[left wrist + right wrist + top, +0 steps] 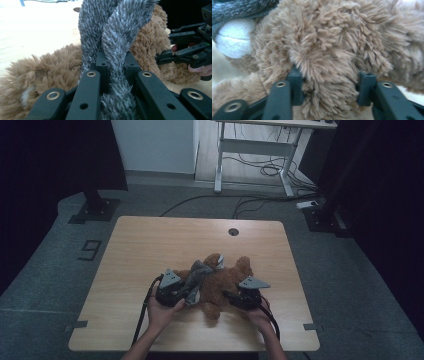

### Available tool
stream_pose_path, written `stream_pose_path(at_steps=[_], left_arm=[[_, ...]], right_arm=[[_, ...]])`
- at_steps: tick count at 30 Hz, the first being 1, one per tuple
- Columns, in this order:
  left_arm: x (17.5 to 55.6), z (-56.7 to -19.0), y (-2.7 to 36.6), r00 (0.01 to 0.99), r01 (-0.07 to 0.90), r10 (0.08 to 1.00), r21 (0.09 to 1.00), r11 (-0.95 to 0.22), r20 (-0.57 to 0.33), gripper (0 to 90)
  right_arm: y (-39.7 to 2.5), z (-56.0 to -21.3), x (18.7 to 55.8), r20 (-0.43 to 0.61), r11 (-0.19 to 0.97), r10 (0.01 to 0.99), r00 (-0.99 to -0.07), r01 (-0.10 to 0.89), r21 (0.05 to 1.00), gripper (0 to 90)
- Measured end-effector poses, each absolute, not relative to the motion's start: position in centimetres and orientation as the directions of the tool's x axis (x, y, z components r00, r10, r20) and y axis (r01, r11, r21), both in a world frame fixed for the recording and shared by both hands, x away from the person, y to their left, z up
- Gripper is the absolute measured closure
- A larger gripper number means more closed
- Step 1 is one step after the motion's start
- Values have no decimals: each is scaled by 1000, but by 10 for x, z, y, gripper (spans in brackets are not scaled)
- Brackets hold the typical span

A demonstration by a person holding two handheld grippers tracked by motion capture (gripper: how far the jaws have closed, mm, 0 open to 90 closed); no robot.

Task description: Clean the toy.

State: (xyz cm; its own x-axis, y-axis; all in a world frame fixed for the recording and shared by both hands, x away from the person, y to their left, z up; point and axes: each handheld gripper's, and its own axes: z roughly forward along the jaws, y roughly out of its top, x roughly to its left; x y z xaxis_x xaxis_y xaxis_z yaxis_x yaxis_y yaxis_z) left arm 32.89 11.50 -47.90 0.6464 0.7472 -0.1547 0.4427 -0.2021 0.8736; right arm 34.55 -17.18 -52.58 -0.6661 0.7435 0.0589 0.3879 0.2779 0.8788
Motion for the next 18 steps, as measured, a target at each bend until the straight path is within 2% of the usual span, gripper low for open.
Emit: stream_pose_path(at_steps=[3, 7, 13, 18], left_arm=[[331, -472, 114, 638, 458, 751, 868, -193, -169, 786], [332, -452, 103, 659, 449, 730, 874, -189, -181, 784], [330, -432, 53, 734, 409, 661, 880, -243, -158, 778], [344, -439, 15, 744, 434, 650, 853, -291, -157, 775]], right_arm=[[-168, -526, 345, -4, 306, 747, -664, 338, 890, 583], [-170, -528, 341, -37, 309, 746, -665, 296, 904, 592], [-169, -531, 333, -71, 313, 755, -652, 262, 913, 591], [-168, -533, 328, -89, 315, 762, -642, 247, 917, 590]])
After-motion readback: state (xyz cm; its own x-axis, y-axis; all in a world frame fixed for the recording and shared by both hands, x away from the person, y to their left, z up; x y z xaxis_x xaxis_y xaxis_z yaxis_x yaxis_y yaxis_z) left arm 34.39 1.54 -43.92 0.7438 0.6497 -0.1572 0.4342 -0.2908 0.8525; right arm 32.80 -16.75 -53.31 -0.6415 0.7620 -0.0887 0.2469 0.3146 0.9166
